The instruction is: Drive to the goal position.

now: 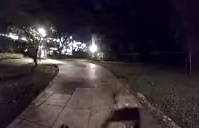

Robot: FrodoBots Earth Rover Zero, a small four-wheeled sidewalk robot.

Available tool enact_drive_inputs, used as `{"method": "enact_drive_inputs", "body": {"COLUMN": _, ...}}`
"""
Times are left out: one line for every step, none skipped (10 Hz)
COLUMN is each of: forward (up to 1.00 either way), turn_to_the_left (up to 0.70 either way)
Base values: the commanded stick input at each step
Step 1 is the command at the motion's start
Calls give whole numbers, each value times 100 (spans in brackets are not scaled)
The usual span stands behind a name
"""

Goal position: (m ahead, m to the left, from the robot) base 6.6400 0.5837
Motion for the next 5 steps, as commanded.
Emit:
{"method": "enact_drive_inputs", "body": {"forward": 45, "turn_to_the_left": 0}}
{"method": "enact_drive_inputs", "body": {"forward": 45, "turn_to_the_left": 0}}
{"method": "enact_drive_inputs", "body": {"forward": 45, "turn_to_the_left": 0}}
{"method": "enact_drive_inputs", "body": {"forward": 45, "turn_to_the_left": 0}}
{"method": "enact_drive_inputs", "body": {"forward": 45, "turn_to_the_left": 0}}
